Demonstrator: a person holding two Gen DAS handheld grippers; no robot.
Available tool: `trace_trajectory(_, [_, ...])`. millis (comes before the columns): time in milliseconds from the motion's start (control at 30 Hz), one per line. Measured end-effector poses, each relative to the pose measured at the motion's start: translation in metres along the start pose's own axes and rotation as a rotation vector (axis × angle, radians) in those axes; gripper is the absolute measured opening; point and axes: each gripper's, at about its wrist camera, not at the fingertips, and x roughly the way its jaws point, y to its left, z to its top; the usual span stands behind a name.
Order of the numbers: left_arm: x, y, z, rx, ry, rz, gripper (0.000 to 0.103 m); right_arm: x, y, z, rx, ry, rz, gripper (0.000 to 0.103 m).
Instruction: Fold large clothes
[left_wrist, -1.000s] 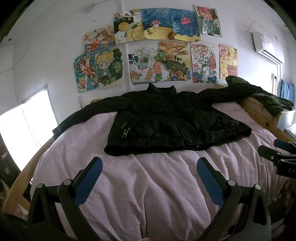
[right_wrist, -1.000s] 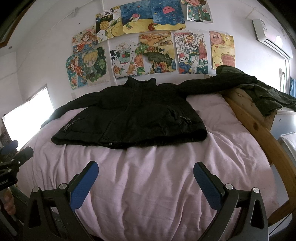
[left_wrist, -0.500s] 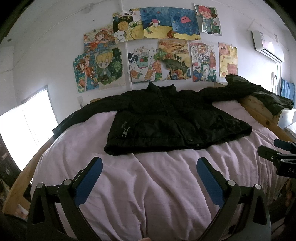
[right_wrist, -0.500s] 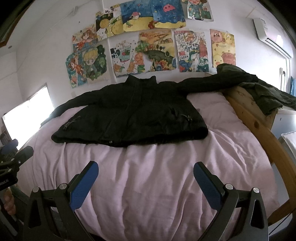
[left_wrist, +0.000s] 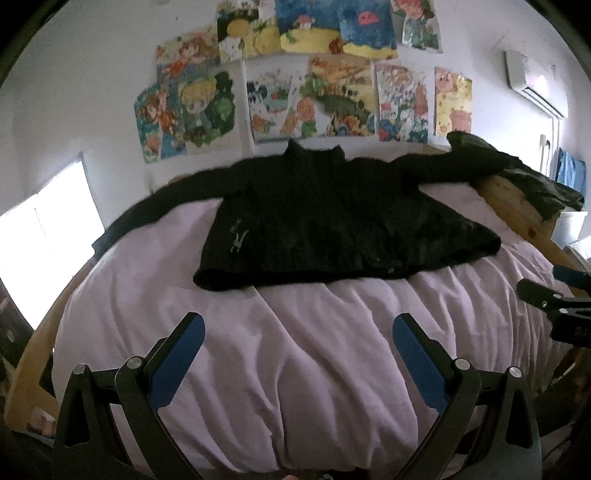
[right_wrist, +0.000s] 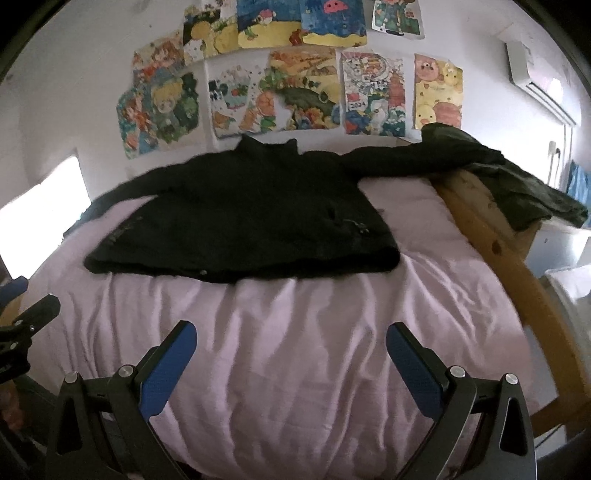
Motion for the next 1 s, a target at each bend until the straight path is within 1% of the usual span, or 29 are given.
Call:
trace_trajectory(33, [0.003, 0.001, 0.004, -0.005, 0.024, -0.006, 0.100, -0.001, -0.002, 0.005, -0.006, 0.004, -0.006, 0.103])
trace_trajectory(100, [0.005, 0.004, 0.014, 0.004, 0.048, -0.015, 0.100, -0.005, -0.003, 0.014, -0.029, 0.001, -0.015, 0.103])
trace_trajectory(233, [0.001, -0.004, 0.040, 0.062, 0.051, -0.006, 0.100, -0.017, -0.002, 0.041, -0.135, -0.036, -0.029, 0.103])
trace_trajectory(300, [0.000, -0.005, 0.061, 0.101, 0.048, 0.005, 0.100, -0.020, -0.003, 0.057, -0.181, -0.052, -0.039, 0.103])
trace_trajectory(367, [0.001, -0.007, 0.077, 0.116, 0.042, 0.010, 0.100, -0.021, -0.006, 0.077, -0.232, -0.053, -0.029, 0.103])
trace_trajectory(500, [0.009, -0.010, 0.124, 0.146, 0.040, 0.028, 0.100, -0.013, -0.016, 0.119, -0.294, -0.015, -0.008, 0.103])
trace_trajectory(567, [0.017, -0.014, 0.145, 0.169, 0.044, 0.045, 0.100, -0.005, -0.022, 0.138, -0.302, -0.005, -0.008, 0.103])
trace_trajectory(633, [0.029, -0.019, 0.167, 0.194, 0.048, 0.056, 0.100, 0.009, -0.036, 0.164, -0.271, 0.008, -0.005, 0.103])
trace_trajectory(700, [0.044, -0.022, 0.186, 0.201, 0.055, 0.064, 0.100, 0.022, -0.055, 0.190, -0.208, 0.006, 0.010, 0.103])
trace_trajectory(767, [0.066, -0.025, 0.206, 0.195, 0.052, 0.067, 0.100, 0.042, -0.082, 0.221, -0.117, -0.003, 0.011, 0.103])
trace_trajectory(833, [0.092, -0.029, 0.225, 0.194, 0.044, 0.068, 0.100, 0.061, -0.111, 0.247, -0.044, -0.024, -0.016, 0.103])
trace_trajectory(900, [0.127, -0.035, 0.243, 0.182, 0.039, 0.055, 0.100, 0.082, -0.143, 0.269, 0.015, -0.054, -0.021, 0.103])
trace_trajectory(933, [0.138, -0.038, 0.250, 0.180, 0.043, 0.051, 0.100, 0.089, -0.153, 0.276, 0.027, -0.067, -0.023, 0.103])
trace_trajectory(1000, [0.176, -0.045, 0.268, 0.172, 0.048, 0.018, 0.100, 0.111, -0.174, 0.292, 0.027, -0.074, -0.039, 0.103])
